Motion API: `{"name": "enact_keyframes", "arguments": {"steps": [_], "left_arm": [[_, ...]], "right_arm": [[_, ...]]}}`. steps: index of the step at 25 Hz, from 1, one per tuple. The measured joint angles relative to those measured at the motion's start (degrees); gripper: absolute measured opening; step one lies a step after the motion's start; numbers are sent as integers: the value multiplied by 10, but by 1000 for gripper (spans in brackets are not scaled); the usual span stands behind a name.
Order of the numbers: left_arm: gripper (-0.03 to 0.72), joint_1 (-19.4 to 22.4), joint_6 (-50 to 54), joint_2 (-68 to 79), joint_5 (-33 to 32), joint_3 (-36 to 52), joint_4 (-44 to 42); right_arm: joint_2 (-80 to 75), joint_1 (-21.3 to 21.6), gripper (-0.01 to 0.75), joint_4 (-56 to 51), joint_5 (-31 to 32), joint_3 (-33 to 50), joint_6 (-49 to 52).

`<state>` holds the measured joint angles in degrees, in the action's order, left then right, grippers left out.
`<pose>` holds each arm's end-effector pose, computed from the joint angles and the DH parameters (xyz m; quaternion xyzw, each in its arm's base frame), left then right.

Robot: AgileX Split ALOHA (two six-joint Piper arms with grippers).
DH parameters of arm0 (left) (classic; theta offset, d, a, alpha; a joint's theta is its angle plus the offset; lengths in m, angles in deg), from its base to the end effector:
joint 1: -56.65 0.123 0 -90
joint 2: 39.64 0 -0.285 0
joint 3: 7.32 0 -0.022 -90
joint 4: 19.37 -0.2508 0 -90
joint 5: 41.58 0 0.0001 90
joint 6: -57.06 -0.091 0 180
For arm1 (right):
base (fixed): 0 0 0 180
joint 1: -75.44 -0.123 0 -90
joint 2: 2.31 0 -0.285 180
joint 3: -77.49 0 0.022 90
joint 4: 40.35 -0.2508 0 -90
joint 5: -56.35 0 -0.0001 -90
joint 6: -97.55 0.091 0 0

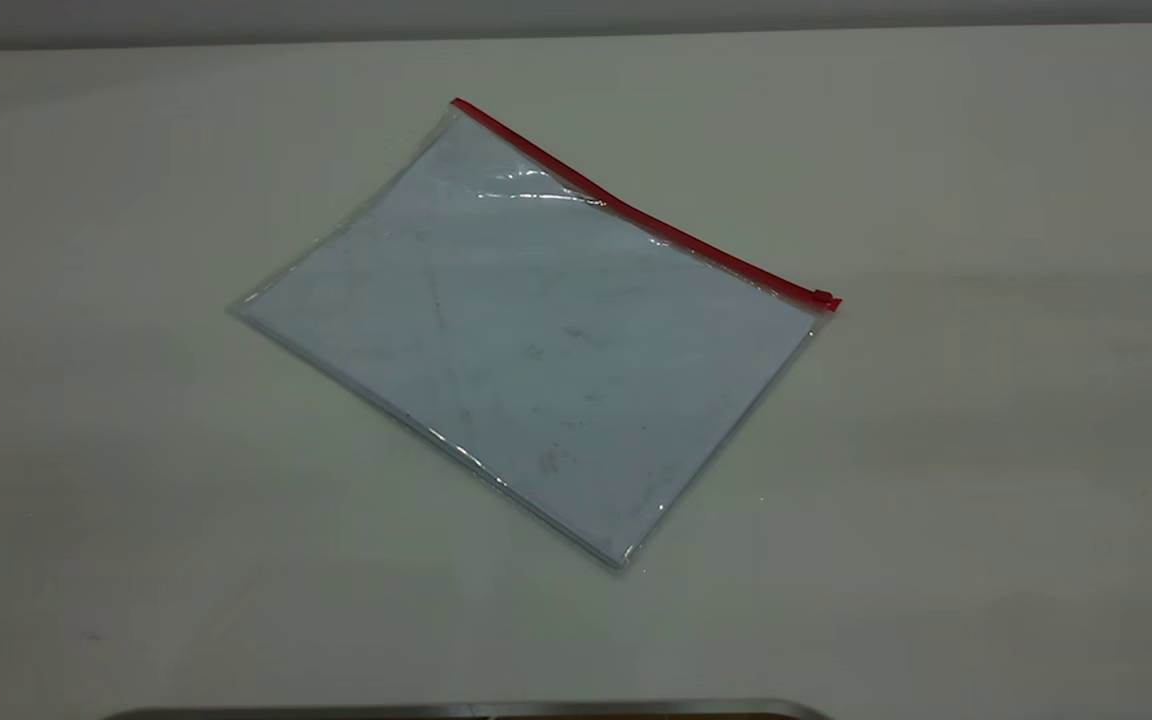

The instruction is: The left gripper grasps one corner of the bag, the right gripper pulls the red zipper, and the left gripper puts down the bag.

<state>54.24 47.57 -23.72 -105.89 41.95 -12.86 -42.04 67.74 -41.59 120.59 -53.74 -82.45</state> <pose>0.0139 -0.0099 0.2689 0.0932 0.8982 -0.0304 0.4286 0.0717 0.0115 0.2528 -0.0630 0.9697 0.0264 0.2344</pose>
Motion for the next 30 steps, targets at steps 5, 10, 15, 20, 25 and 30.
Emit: {"name": "enact_keyframes", "arguments": {"steps": [5, 10, 15, 20, 25, 30], "left_arm": [[407, 0, 0, -45, -5, 0, 0], [407, 0, 0, -64, -8, 0, 0], [407, 0, 3, -68, -9, 0, 0], [407, 0, 3, -68, -9, 0, 0], [407, 0, 3, -85, -9, 0, 0], [407, 0, 3, -92, -12, 0, 0]], "right_arm": [[58, 16, 466, -1, 2, 0, 0], [182, 57, 466, -1, 9, 0, 0], [307, 61, 466, -1, 15, 0, 0], [329, 62, 466, -1, 23, 0, 0], [329, 62, 466, -1, 23, 0, 0], [329, 62, 466, -1, 23, 0, 0]]}}
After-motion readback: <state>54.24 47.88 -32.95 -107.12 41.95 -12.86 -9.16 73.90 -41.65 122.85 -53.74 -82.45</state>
